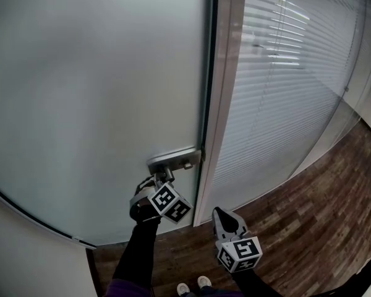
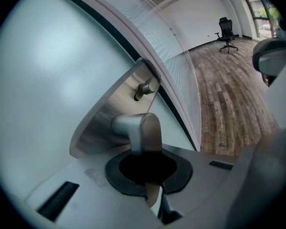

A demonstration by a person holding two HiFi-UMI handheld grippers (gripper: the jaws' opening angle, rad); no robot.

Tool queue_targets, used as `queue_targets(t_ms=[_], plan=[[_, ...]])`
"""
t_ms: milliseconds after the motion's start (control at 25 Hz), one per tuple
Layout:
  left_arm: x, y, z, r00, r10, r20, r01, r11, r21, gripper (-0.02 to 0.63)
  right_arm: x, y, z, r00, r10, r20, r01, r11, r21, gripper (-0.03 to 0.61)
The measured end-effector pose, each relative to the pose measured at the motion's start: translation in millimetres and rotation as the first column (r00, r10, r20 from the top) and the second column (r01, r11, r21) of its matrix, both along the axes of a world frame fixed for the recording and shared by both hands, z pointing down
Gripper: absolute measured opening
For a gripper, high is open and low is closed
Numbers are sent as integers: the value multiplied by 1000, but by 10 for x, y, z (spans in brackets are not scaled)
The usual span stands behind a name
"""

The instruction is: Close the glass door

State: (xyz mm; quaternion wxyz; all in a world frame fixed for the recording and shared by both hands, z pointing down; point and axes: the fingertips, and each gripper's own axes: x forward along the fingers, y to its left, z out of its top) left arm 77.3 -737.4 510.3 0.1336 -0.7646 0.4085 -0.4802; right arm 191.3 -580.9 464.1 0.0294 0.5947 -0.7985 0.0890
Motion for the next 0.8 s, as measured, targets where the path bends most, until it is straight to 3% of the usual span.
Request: queue_targets(t_ms=[120, 280, 440, 800], plan=[[2, -8, 38, 999, 13, 32, -12, 999, -39, -2, -1, 0, -23, 1000, -1, 3, 1, 1000, 6, -9], [-22, -6, 97, 992, 38, 117, -34, 999, -35, -2, 38, 27, -46, 1000, 9, 7, -9, 1000, 11, -9], [-102, 12, 113, 957, 72, 282, -59, 997, -56, -2, 120, 81, -30, 999, 26, 19, -27, 1000, 8, -9], [-142, 19, 36, 928, 100, 359, -63, 992, -113, -2, 104, 145, -16, 1000, 18, 3, -18, 1000, 2, -9]])
